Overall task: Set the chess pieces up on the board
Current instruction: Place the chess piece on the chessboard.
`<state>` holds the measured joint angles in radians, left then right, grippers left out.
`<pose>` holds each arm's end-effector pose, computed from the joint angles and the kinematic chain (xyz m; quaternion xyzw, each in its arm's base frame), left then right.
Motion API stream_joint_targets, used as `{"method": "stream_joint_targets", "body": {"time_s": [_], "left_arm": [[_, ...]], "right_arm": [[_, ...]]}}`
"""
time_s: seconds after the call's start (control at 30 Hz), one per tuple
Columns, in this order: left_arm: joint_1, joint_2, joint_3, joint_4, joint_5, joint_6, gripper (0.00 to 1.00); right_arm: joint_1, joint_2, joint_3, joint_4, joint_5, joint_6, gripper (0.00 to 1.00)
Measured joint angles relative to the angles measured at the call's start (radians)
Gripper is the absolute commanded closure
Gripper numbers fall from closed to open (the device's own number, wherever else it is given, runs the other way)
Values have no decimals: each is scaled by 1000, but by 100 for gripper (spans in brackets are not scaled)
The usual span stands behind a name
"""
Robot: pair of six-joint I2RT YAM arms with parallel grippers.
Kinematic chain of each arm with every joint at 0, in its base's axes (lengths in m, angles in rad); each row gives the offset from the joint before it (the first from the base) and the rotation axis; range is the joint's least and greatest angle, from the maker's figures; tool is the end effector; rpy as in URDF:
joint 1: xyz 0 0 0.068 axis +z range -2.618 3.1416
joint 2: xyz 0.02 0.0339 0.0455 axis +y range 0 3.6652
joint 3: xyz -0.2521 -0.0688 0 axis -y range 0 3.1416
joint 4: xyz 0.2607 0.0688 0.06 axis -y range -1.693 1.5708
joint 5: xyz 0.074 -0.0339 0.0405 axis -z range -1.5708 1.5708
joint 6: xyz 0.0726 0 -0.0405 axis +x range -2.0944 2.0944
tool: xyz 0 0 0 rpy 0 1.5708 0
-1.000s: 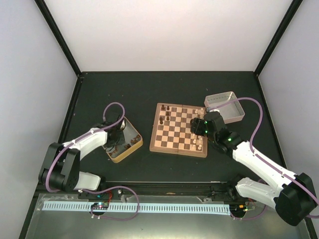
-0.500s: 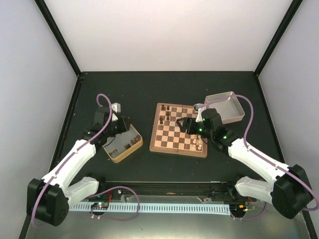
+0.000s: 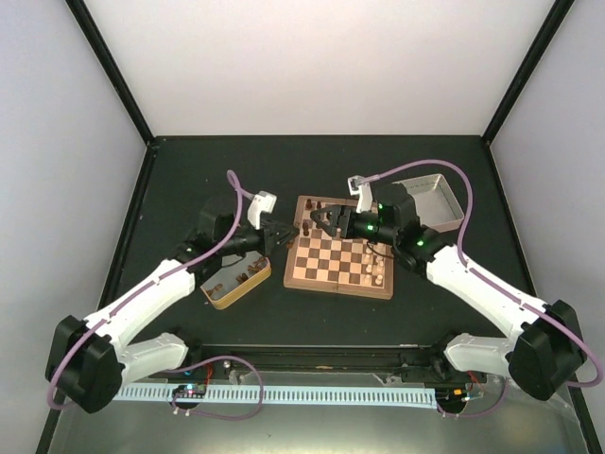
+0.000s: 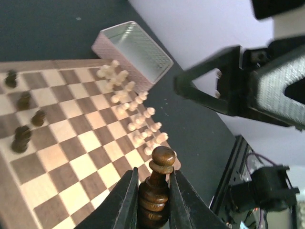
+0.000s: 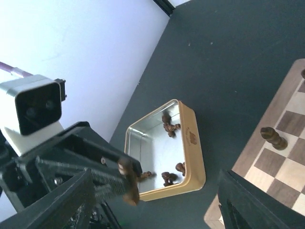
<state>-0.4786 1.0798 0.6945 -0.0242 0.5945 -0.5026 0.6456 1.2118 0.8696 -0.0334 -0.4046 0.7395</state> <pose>0.2372 -0.1689 0.2400 0.1511 0.8013 -0.4631 0.3473 0.2448 0.2202 0.2669 -0.0749 0.8142 0.4798 0.3181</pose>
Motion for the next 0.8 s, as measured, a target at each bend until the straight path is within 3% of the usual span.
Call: {"method": "stream_joint_targets", "body": {"time_s": [0.23, 0.8], "left_arm": [[-87, 59, 76, 33, 16, 163, 92], [-102, 132, 144, -20, -10, 356, 89]], "right_arm": [[0, 3, 51, -68, -48, 47, 41], [0, 66, 99, -130, -157, 89, 72]]}}
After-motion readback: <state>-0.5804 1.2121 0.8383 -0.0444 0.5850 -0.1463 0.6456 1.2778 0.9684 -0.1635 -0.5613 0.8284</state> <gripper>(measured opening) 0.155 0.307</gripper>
